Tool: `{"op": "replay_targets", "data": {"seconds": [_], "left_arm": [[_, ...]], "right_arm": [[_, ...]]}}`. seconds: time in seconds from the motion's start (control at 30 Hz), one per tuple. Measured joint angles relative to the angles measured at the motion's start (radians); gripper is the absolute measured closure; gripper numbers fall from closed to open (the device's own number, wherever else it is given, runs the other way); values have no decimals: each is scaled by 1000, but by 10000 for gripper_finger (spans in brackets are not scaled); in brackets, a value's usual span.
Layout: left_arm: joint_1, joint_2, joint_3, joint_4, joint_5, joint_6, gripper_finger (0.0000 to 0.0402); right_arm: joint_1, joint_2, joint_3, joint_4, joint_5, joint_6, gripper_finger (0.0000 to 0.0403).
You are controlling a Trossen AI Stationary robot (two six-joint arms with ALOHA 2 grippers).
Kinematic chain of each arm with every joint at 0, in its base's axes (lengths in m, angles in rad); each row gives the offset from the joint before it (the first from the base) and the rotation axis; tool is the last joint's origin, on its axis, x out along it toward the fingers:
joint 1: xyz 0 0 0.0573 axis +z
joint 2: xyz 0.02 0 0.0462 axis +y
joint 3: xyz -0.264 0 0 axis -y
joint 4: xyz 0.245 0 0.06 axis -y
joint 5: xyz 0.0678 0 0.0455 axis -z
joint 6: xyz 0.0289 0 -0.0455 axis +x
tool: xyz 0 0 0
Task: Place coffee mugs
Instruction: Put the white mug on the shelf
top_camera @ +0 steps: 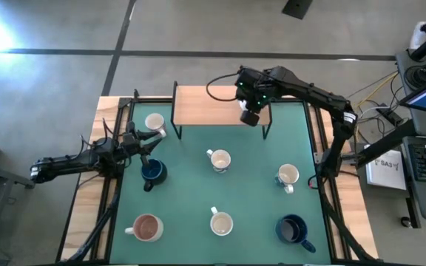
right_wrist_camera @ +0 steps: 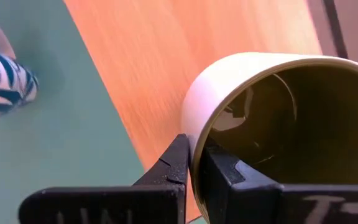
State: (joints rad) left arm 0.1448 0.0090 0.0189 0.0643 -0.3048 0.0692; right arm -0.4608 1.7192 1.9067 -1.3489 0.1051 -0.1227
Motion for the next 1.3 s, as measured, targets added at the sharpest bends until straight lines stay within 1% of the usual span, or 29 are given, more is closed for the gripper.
{"op": "replay_targets", "data": {"seconds": [0.2, 0.4, 0.7, 0.73, 0.83, 0.87, 1.07, 1.3], "left_arm": [[0, 0, 0, 0, 0, 0, 285], [0, 0, 0, 0, 0, 0, 285], [0, 0, 0, 0, 0, 0, 285], [0, 0, 0, 0, 0, 0, 285], [0, 0, 0, 0, 0, 0, 285], [0, 0, 0, 0, 0, 0, 285], [0, 0, 0, 0, 0, 0, 285], [0, 0, 0, 0, 0, 0, 285]], "right_arm": [[-15, 29, 6, 8, 3, -201, 390], [-32, 32, 7, 7, -1, -316, 390], [-53, 32, 86, -68, -22, -342, 390], [-60, 31, 91, -72, -43, -334, 390], [-83, 35, 93, -85, -168, -300, 390], [-89, 35, 89, -83, -187, -302, 390], [-104, 35, 80, -95, -185, -323, 386], [-104, 34, 80, -88, -184, -325, 343]]}}
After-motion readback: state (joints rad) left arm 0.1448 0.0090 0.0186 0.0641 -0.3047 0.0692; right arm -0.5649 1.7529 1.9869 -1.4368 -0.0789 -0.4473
